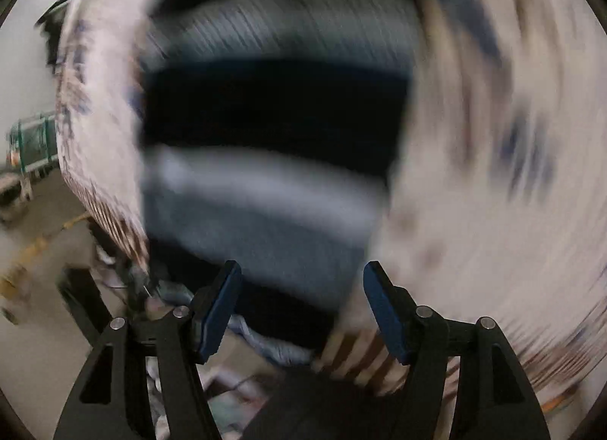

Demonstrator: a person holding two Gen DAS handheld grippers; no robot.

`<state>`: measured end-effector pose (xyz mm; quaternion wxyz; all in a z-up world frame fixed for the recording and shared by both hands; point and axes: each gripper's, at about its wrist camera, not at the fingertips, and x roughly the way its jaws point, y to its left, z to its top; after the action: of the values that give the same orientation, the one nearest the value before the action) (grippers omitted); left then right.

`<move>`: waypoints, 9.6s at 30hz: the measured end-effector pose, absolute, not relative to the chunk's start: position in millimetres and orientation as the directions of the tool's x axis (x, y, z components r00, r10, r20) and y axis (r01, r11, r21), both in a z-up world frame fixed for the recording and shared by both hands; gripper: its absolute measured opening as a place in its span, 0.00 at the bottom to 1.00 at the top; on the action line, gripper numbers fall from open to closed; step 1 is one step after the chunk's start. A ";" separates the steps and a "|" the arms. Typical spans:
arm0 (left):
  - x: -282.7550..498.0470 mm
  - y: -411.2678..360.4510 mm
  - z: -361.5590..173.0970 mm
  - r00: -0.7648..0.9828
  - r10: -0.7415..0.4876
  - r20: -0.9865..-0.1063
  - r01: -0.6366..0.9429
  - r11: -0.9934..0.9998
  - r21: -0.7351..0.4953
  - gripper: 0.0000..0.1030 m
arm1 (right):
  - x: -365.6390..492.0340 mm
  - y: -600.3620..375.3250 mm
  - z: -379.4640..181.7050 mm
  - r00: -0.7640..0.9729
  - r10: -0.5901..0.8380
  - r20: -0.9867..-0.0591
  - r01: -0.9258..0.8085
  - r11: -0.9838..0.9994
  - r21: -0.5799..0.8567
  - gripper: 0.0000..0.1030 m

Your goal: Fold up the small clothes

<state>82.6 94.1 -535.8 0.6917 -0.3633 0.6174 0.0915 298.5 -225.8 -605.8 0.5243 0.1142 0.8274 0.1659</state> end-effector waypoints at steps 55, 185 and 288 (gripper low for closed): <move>577.0 69.6 -544.7 0.214 -0.627 -0.749 -0.080 0.753 -0.653 0.29 | 690.9 -323.5 -622.1 0.191 0.484 -0.854 0.427 0.742 0.516 0.13; 572.8 66.3 -514.1 0.296 -0.517 -0.803 -0.002 0.841 -0.542 0.06 | 606.3 -353.0 -587.7 0.273 0.568 -0.776 0.307 0.713 0.630 0.18; 368.8 7.2 -604.8 0.554 -0.660 -0.508 -0.502 0.222 -0.836 0.76 | 642.3 -345.8 -659.1 0.002 0.825 -0.565 0.124 0.560 0.819 0.93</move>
<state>368.8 7.2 -604.8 0.6259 -0.6205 0.4682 -0.0628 642.3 -345.8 -659.1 0.6042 0.3685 0.6442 0.2900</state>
